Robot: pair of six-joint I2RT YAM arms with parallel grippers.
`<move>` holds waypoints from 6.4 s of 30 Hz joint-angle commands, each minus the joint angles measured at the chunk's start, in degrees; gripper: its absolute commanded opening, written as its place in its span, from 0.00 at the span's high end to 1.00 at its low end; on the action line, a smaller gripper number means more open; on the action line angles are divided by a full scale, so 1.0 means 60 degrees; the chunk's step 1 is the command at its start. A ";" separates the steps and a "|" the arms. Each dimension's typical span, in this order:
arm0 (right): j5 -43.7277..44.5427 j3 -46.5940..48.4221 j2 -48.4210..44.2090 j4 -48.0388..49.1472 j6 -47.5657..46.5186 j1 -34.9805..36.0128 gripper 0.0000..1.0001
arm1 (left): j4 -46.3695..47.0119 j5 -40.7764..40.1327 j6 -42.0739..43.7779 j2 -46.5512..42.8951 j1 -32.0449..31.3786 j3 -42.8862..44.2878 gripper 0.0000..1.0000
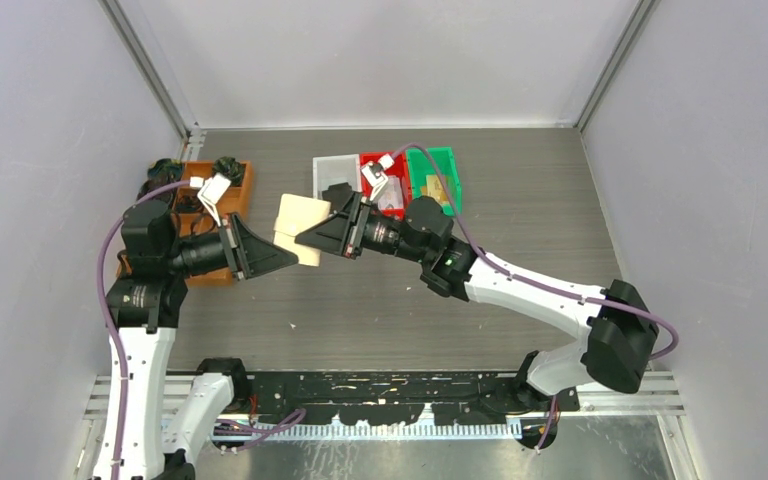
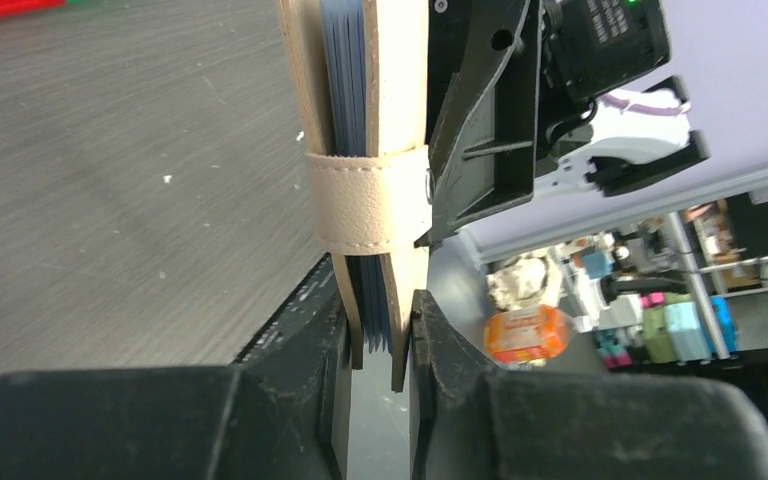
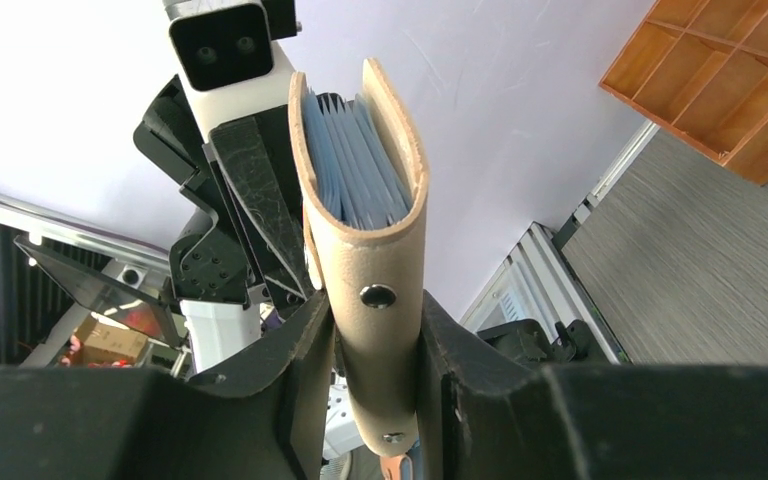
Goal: Take the credit cards out of the card holder
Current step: Open the card holder.
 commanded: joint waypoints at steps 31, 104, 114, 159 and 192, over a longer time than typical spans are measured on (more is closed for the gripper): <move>0.3237 0.4213 0.1514 -0.7242 -0.2126 0.1182 0.99 | -0.0081 -0.2626 1.1909 -0.1881 -0.0244 -0.1206 0.38; 0.1969 0.3460 0.1143 -0.4702 -0.1403 0.1777 0.99 | 0.2525 -0.6818 0.4933 -0.3555 -0.0272 -0.2805 1.00; 0.1330 0.1820 -0.0175 -0.2726 -0.1757 0.1257 0.99 | -0.0063 -0.5836 0.1778 -0.2787 -0.0273 -0.1081 0.51; -0.0250 0.1414 -0.0008 -0.0866 -0.0931 0.1084 0.99 | 0.1699 -0.6928 -0.0976 -0.2772 -0.0271 -0.1183 0.59; -0.0328 0.1326 0.0090 -0.0158 -0.0445 0.1087 0.98 | 0.1701 -0.7933 -0.0165 -0.3458 -0.0265 -0.1041 1.00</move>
